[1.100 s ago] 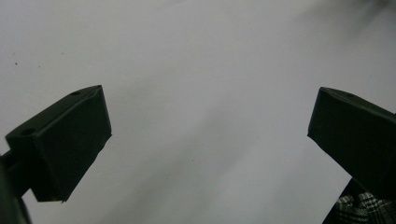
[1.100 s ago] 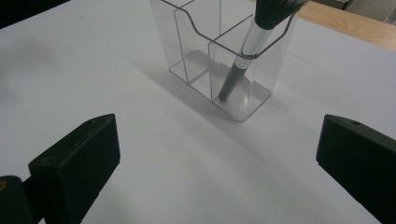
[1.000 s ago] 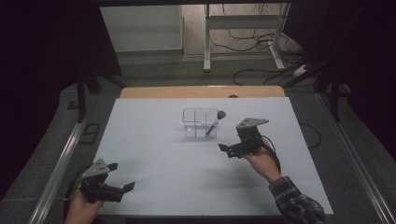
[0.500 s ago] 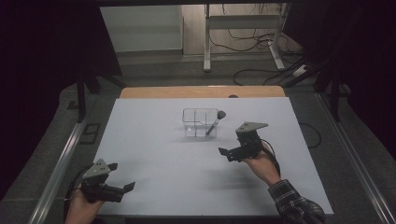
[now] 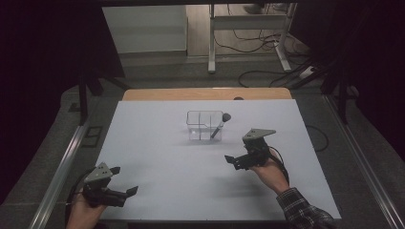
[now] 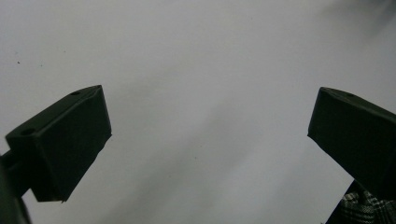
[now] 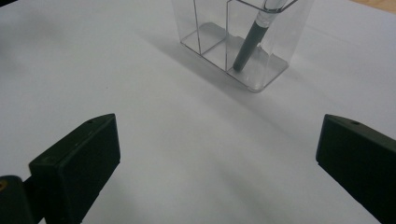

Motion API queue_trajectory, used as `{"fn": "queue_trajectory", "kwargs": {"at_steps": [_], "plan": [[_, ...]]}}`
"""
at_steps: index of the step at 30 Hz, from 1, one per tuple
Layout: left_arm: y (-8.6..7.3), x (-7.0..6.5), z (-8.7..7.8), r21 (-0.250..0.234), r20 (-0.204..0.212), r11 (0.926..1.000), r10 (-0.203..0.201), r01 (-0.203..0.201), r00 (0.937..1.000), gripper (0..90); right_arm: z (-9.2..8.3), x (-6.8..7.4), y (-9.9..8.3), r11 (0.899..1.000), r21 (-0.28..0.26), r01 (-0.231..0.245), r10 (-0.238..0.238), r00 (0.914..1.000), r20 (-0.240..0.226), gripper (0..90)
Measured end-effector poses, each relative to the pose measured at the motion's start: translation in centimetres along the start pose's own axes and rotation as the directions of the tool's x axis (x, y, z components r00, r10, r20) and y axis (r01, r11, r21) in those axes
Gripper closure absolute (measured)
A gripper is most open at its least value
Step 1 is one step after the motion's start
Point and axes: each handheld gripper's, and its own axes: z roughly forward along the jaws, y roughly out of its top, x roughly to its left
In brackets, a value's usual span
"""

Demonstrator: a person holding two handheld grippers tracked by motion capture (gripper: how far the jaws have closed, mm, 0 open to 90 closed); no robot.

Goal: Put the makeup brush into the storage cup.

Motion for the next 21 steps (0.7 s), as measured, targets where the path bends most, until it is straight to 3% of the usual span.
{"fn": "queue_trajectory", "kwargs": {"at_steps": [21], "plan": [[0.0, -0.1, 0.0, 0.004, 0.001, 1.0000, 0.004, -0.004, 1.0000, 0.0, -1.6, 1.2, -2.4, 1.000, 0.018, -0.012, 0.012, 0.9998, -0.018, 0.0]]}}
